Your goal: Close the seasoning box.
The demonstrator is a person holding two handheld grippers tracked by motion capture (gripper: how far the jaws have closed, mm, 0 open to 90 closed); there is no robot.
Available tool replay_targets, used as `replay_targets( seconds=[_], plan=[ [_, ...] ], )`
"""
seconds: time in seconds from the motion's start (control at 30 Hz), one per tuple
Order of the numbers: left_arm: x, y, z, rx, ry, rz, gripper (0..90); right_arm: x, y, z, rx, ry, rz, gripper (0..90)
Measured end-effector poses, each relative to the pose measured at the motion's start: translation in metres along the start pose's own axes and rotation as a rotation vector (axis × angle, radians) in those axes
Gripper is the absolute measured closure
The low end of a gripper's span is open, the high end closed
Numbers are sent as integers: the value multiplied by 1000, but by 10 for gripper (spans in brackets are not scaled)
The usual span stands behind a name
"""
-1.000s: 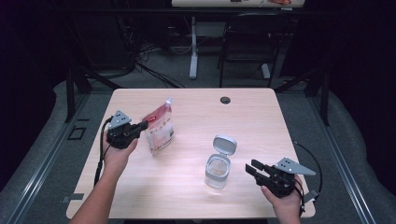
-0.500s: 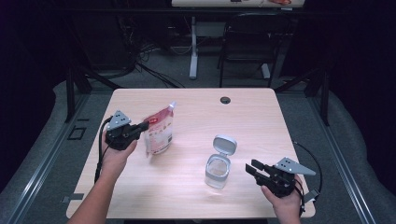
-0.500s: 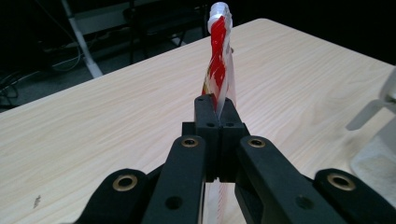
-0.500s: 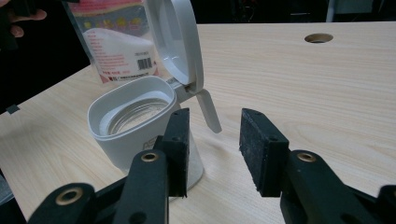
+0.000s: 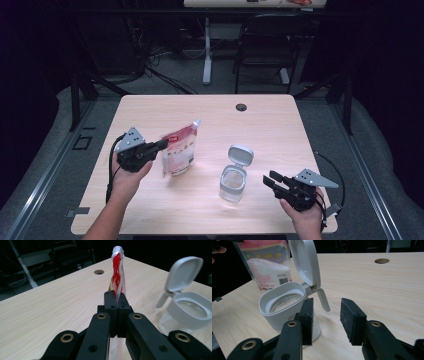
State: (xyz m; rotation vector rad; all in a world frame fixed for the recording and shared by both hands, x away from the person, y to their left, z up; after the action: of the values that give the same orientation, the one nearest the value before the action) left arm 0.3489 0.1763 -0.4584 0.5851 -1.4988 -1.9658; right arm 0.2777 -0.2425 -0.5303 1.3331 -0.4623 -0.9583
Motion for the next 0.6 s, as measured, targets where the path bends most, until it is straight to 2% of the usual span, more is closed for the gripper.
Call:
replay_targets(
  seconds=[0.13, 0.17, 0.6],
  plan=[
    [8, -2, 2, 7, -26, 6, 900, 0, 0, 0, -2, 0, 2, 635],
    [14, -2, 4, 8, -44, -1, 900, 0, 0, 0, -1, -1, 0, 635],
    [36, -10, 8, -1, -88, -19, 900, 0, 0, 0, 1, -1, 2, 635]
  ],
)
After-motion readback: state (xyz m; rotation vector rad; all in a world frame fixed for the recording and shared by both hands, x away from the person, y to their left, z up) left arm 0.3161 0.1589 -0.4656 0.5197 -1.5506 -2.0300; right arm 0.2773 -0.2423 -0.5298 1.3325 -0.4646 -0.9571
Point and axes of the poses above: each handheld gripper's, and its own axes: z roughly backward along the jaws, y roughly out of its top, x roughly to its right, the point moved 3 cm from there along -z, roughly forward along the jaws, and after that the axes turned 8 degrees about x, right-handed, at the moved point
